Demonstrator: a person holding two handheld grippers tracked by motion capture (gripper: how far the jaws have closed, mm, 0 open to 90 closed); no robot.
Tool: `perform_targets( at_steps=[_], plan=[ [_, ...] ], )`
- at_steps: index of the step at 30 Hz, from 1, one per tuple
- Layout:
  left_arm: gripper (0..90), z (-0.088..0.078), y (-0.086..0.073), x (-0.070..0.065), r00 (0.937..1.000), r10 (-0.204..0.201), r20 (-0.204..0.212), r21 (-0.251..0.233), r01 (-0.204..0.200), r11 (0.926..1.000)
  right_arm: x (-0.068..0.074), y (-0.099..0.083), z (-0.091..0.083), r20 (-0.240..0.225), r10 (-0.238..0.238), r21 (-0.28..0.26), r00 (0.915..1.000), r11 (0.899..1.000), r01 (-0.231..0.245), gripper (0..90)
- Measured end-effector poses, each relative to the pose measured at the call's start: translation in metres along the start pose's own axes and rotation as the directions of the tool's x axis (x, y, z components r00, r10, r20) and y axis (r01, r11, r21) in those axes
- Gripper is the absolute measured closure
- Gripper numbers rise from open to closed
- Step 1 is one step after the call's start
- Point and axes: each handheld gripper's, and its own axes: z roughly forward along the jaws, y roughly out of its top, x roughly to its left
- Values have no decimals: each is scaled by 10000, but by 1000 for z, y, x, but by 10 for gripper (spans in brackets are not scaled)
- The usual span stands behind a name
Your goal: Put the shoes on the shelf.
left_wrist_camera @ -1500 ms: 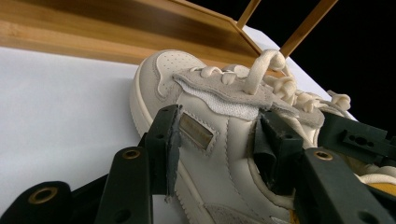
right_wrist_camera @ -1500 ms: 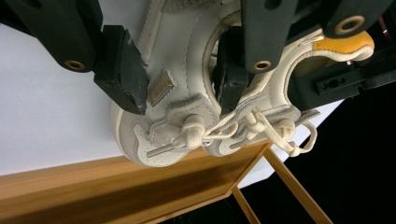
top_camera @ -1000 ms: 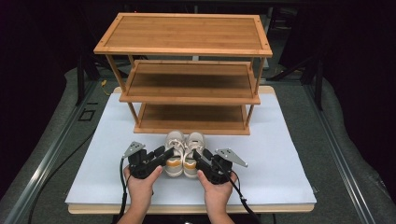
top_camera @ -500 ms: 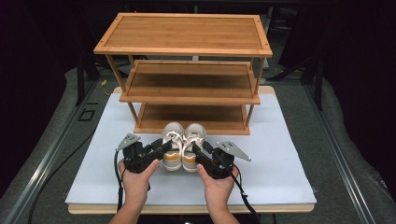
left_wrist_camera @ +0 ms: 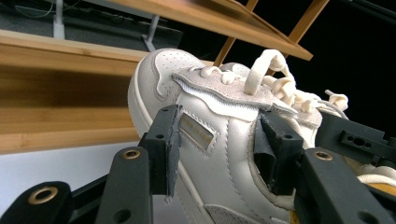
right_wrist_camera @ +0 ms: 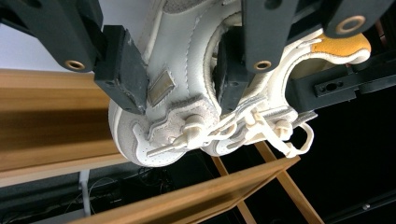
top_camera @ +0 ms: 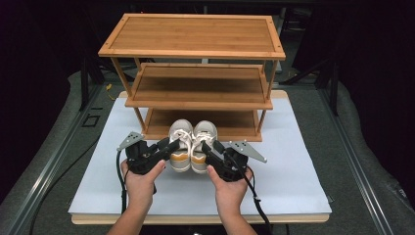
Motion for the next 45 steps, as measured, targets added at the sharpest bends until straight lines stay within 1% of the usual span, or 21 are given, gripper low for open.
perform_targets(
  at_steps=[1, 3, 4, 6, 12, 13, 17, 21, 23, 24, 25, 27, 28, 34, 35, 36, 38, 39, 40, 43, 45],
  plan=[
    [543, 0, 1, -1, 10000, -9, -3, -7, 9, 10000, 1, 1, 1, 120, -17, -209, 9999, 9998, 20, 546],
    [542, -1, 5, -2, 10000, -15, 36, -40, 16, 10000, 1, 5, -1, -105, -35, -21, 9999, 10000, 35, 546],
    [542, -1, 7, -2, 10000, -26, 47, -74, 26, 10000, 2, 6, 0, 95, -4, -320, 10000, 9995, 7, 546],
    [542, -2, 10, -4, 10000, 23, 54, -120, -22, 9999, 3, 10, -2, 7, -56, -181, 10000, 9998, 56, 546],
    [542, -3, 19, -7, 9999, 128, 26, -218, -127, 9997, 6, 17, -2, 14, -32, -307, 10000, 9995, 32, 546],
    [541, -4, 21, -7, 9999, 133, 18, -197, -133, 9997, 6, 18, -1, -4, 11, -488, 10000, 9988, -11, 546],
    [541, -4, 26, -9, 9998, 221, 19, -230, -221, 9995, 7, 22, -3, -54, -67, -356, 10000, 9993, 65, 546],
    [541, -4, 31, -11, 9996, 286, 28, -223, -285, 9993, 9, 26, -3, -17, -39, -579, 10000, 9983, 38, 547],
    [541, -4, 33, -12, 9995, 323, 25, -259, -323, 9991, 9, 28, -4, -88, -79, -415, 9999, 9991, 75, 546],
    [541, -4, 34, -13, 9995, 303, 38, -271, -302, 9992, 9, 29, -3, -102, -64, -683, 9999, 9976, 57, 546],
    [541, -4, 36, -13, 9995, 322, 54, -270, -320, 9991, 10, 31, -5, -66, -104, -408, 9999, 9991, 101, 546],
    [541, -4, 38, -13, 9995, 321, 69, -270, -319, 9991, 10, 34, -3, -48, -132, -691, 9999, 9975, 128, 546],
    [541, -4, 39, -13, 9995, 310, 77, -294, -308, 9991, 10, 35, -4, 9, -159, -509, 9999, 9986, 159, 546],
    [541, -2, 48, -15, 9993, 354, 117, -380, -349, 9987, 11, 43, -3, -26, -204, -583, 9998, 9981, 202, 547],
    [541, -2, 50, -15, 9993, 351, 128, -363, -346, 9987, 11, 44, -1, -154, -193, -807, 9997, 9966, 180, 546],
    [541, -2, 51, -15, 9993, 350, 130, -343, -345, 9988, 11, 46, -3, -54, -201, -608, 9998, 9980, 198, 546],
    [541, -1, 54, -16, 9991, 419, 118, -381, -414, 9984, 11, 48, -3, -56, -246, -566, 9997, 9981, 242, 546],
    [541, 0, 55, -17, 9990, 428, 114, -384, -423, 9984, 11, 49, -1, -82, -228, -794, 9997, 9966, 221, 547],
    [541, 0, 56, -17, 9989, 459, 128, -382, -454, 9982, 11, 51, -3, -144, -280, -571, 9995, 9980, 272, 546],
    [541, 1, 60, -17, 9991, 377, 179, -416, -369, 9985, 12, 55, -1, -68, -265, -829, 9996, 9962, 259, 547],
    [541, 3, 63, -17, 9993, 311, 216, -436, -301, 9986, 12, 58, -1, 11, -324, -772, 9995, 9965, 324, 547]
  ],
)
